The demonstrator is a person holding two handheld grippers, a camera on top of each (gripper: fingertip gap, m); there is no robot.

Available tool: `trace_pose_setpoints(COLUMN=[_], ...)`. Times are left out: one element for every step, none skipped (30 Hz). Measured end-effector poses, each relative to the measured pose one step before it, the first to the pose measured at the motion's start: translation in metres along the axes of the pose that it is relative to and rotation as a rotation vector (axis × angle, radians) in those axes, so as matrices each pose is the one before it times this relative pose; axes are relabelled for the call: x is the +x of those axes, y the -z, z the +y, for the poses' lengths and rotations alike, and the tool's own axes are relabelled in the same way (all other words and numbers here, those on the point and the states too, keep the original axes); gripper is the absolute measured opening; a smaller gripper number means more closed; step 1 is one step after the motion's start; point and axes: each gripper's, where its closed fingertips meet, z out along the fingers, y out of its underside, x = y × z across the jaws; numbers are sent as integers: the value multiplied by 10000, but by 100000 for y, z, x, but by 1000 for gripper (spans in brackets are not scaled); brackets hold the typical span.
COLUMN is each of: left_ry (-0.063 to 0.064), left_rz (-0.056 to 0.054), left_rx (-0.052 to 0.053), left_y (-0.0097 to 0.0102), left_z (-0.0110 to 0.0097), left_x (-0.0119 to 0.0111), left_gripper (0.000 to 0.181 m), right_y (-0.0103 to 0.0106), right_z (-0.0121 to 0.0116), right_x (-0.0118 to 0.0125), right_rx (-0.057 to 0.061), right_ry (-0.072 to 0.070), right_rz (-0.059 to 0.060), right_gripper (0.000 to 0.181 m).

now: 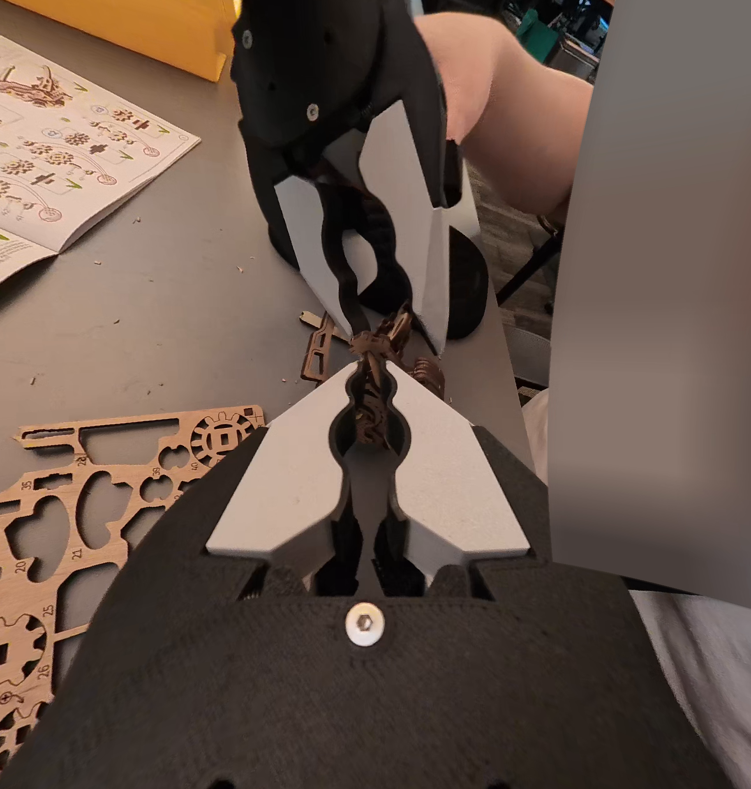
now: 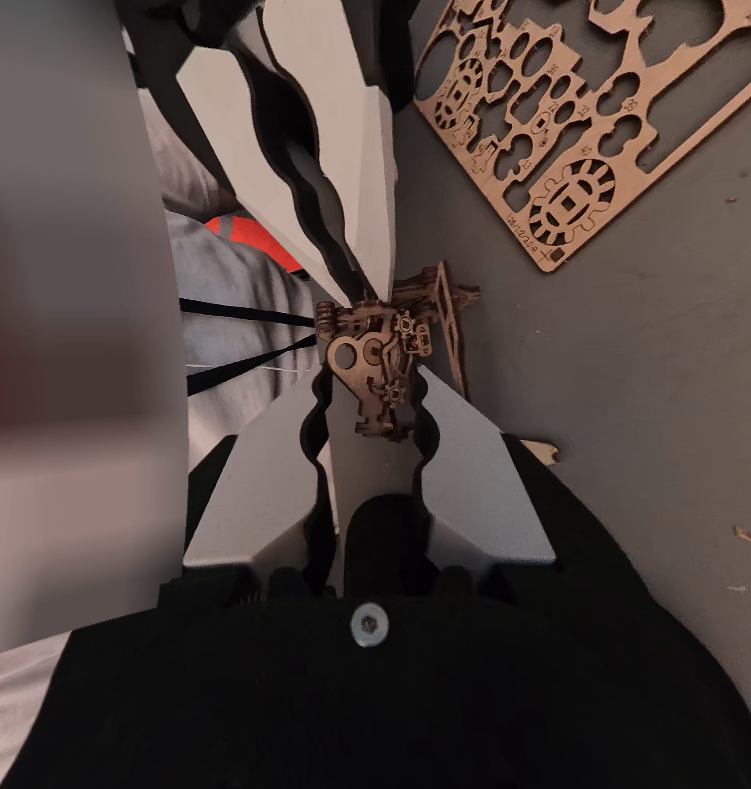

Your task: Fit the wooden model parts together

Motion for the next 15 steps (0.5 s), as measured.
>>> trace_pose_setpoints(left_ry=[-12,29,80,135,200,227,196,166,118,81,71,41,18,48,107], left_rz=[9,21,46,134,178,128,118,135,127,63,-72,-127,-69,-33,8], left_rx=[-13,8,22,0,-9,44,97,87,30,-12,-7,25,25,-7,-48], left_y=[30,27,19,-4,-6,12,12,29,46,73,122,164,200,196,127], left_z=[20,12,3,42,49,-30,-111,-116,-29,39,35,-30,-41,12,99], left_x=[12,3,-15,83,96,-12,-34,33,55,-19,-190,-250,-153,-110,-105], left_gripper=[5,4,4,5,4,4,7,9,9,10,11,13,13,12,11], right_y=[-56,-8,36,68,143,163,160,106,30,-21,-31,-13,1,36,58], right_z=[1,-23,-49,-30,150,-21,-49,-13,66,71,48,25,-38,-67,-30], right_x=[-84,-48,15,65,137,137,209,146,52,69,229,273,81,89,191], right_rx=[-4,44,76,76,-40,57,44,-3,-91,-99,-84,-70,-3,34,25], right_ry=[-115,-44,46,129,134,193,169,226,353,462,434,414,445,362,237], right_rz=[-229,-134,-4,100,187,219,285,265,247,308,428,454,333,325,345], right_gripper=[34,34,33,33,24,24,24,24,24,24,24,24,24,24,24])
